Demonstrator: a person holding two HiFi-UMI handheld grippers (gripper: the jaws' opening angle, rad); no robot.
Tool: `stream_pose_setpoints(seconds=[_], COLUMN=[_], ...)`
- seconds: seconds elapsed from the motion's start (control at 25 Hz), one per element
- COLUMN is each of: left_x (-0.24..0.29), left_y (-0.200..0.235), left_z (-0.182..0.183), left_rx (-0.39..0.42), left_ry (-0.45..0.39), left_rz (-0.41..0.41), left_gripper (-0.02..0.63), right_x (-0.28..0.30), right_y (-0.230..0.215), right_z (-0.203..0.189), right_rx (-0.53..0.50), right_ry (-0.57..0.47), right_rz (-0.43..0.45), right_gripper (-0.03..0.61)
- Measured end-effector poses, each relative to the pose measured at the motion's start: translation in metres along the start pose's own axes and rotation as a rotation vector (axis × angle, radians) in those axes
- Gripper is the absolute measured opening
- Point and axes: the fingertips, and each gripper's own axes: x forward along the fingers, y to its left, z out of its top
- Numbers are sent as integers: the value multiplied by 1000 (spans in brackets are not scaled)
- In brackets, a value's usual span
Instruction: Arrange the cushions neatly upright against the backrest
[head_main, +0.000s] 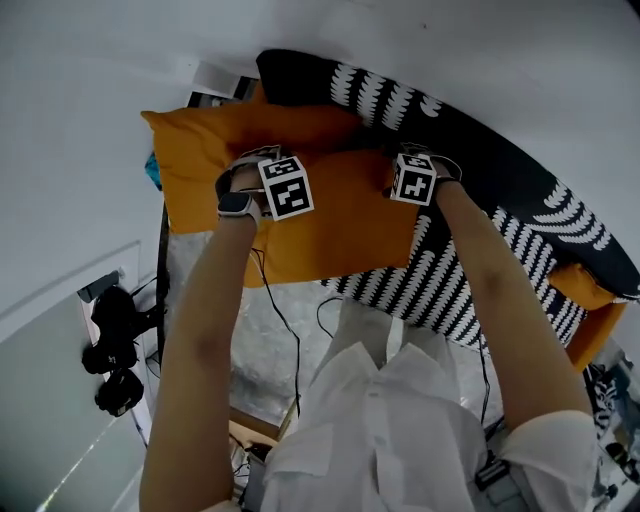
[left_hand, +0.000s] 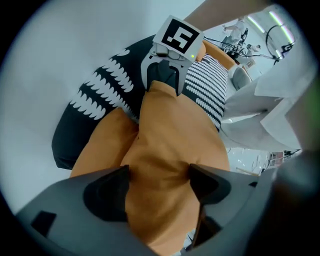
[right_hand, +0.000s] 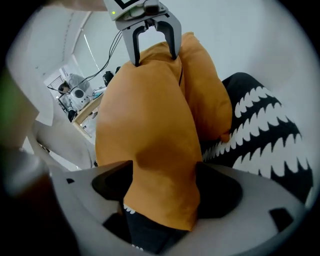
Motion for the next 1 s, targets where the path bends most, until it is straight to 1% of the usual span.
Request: stream_pose_setpoints(seconds=[0.24,0.28,0.36,0.4,0.56,0.68,0.8,1.0], left_x=[18,21,24,24,14,6,-2,-26], left_y=[0,0,-2,-3,-8,-16,-26,-56], left_z=[-1,-2,-4,-5,-3,-2,-1,-1], left_rx=[-13,-17,-25,-28,-29,-47,-63,-74], left_ry=[-26,-30,-30,-26,-18,-21,-17,7], left_rz=[-37,-46,-68,-80,-99,-95,-98,-100], left_gripper=[371,371,367,345,199,125,98,74], right_x=[27,27,28,27,20,7,-11,-46], right_y=[1,2,3,3,7,13,21,60], right_z=[2,4,6,6,2,2,3,5], right_rx=[24,29,30,30,43,56,81,95], right_ry=[17,19,31,40,83,110,113,101], right_rz=[38,42,37,31,-1,-16,-38,-50], right_gripper=[382,366,297,261,150,80,38,20])
